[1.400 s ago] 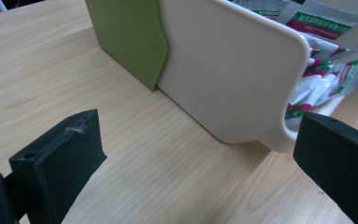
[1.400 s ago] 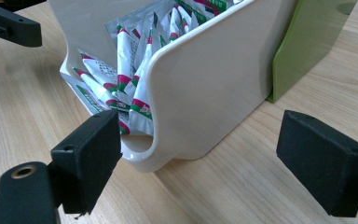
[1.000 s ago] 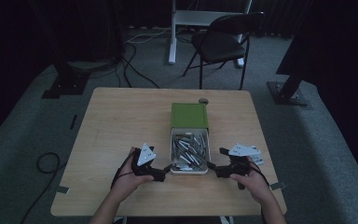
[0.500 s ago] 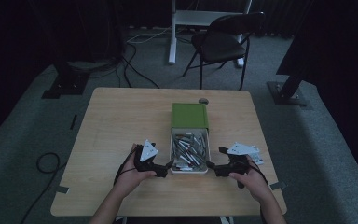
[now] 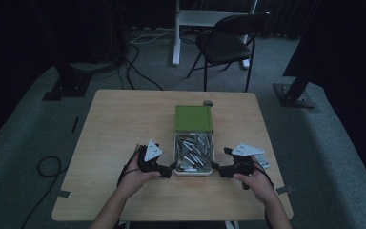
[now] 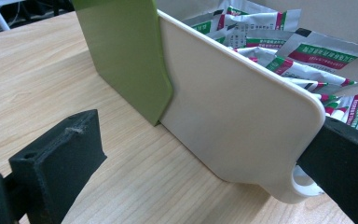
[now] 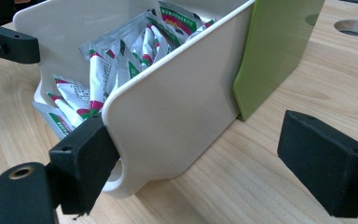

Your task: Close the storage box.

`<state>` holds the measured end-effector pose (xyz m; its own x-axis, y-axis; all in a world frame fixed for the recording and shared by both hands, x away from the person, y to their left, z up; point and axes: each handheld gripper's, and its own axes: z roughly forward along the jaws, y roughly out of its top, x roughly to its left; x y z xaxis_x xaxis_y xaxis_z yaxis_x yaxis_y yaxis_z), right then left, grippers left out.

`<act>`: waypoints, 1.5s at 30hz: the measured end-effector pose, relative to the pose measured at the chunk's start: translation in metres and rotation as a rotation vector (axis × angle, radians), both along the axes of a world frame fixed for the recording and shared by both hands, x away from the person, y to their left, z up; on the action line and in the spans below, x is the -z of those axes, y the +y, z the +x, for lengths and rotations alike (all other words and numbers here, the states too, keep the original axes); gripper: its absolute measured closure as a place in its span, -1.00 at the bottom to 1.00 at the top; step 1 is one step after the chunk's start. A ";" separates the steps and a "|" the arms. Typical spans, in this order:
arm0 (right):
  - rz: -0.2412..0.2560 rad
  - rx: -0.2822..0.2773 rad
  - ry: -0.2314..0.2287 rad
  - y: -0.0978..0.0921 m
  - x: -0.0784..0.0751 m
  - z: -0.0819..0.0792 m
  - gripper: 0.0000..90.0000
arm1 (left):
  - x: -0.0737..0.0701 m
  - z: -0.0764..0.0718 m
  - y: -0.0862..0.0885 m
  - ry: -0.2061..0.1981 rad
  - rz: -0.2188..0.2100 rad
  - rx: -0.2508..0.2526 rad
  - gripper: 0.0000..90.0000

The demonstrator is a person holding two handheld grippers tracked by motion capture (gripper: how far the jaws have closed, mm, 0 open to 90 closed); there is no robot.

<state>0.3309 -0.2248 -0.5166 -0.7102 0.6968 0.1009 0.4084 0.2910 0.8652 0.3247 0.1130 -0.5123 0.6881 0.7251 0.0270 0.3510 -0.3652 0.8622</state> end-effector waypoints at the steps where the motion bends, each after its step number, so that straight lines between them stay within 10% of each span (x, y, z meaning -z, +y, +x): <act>1: 0.000 0.000 0.000 0.000 0.000 0.000 -0.72 | 0.000 0.001 0.000 -0.001 0.000 0.000 -0.96; 45: -0.002 0.058 0.004 0.004 -0.004 0.025 -0.72 | -0.005 0.026 -0.003 0.000 0.010 -0.031 -0.96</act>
<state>0.3557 -0.2211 -0.5129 -0.6682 0.7369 0.1025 0.4281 0.2681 0.8631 0.3505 0.1102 -0.5070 0.6651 0.7459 0.0348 0.3619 -0.3628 0.8587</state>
